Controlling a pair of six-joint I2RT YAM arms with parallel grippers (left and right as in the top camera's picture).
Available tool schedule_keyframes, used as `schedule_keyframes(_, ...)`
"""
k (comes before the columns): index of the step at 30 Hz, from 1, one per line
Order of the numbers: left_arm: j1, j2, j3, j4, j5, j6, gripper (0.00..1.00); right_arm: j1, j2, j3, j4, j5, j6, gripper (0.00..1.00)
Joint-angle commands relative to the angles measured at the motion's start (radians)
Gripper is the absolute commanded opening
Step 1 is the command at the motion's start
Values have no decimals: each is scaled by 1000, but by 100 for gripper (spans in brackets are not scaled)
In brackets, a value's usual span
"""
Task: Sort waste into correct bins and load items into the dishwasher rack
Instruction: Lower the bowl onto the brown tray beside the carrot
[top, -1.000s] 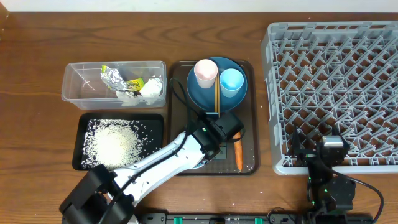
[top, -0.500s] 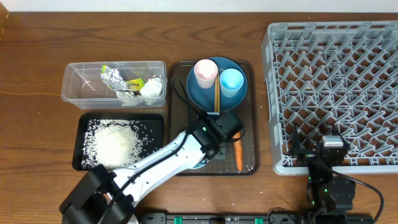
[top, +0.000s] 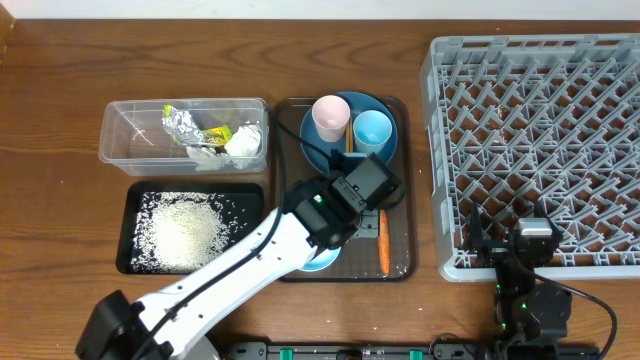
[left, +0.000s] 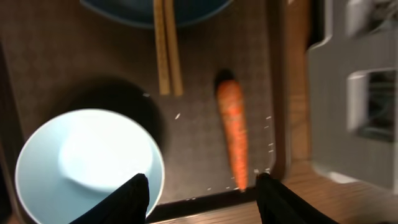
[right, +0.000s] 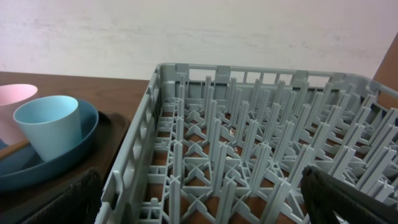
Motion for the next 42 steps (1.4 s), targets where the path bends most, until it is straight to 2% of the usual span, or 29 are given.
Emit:
schedule_keyframes(1,-19,-13,21,13,-4,-48,58,12,-5,-4,-1,6,-4,99)
schedule_keyframes(9,-105,49,20,112,-50,-71,58,12,-5,-4,-1,6,-4,99)
schedule_keyframes(15,-130,158,18,118,-69,-161,58,12,-5,-4,-1,6,-4,99)
schedule_keyframes(25,-167,327,18,192,-71,-164,58,12,-5,-4,-1,6,-4,99)
schedule_keyframes(29,-173,383,18,199,-138,-168,58,12,-5,-4,-1,6,-4,99)
schedule_keyframes(36,-178,470,18,233,-140,-204,58,12,-5,-4,-1,6,-4,99)
schedule_keyframes(38,-178,481,18,238,-140,-204,55,12,-5,-4,-1,6,-4,99)
schedule_keyframes(42,-178,483,18,240,-139,-204,39,12,-5,-4,-1,6,-4,99)
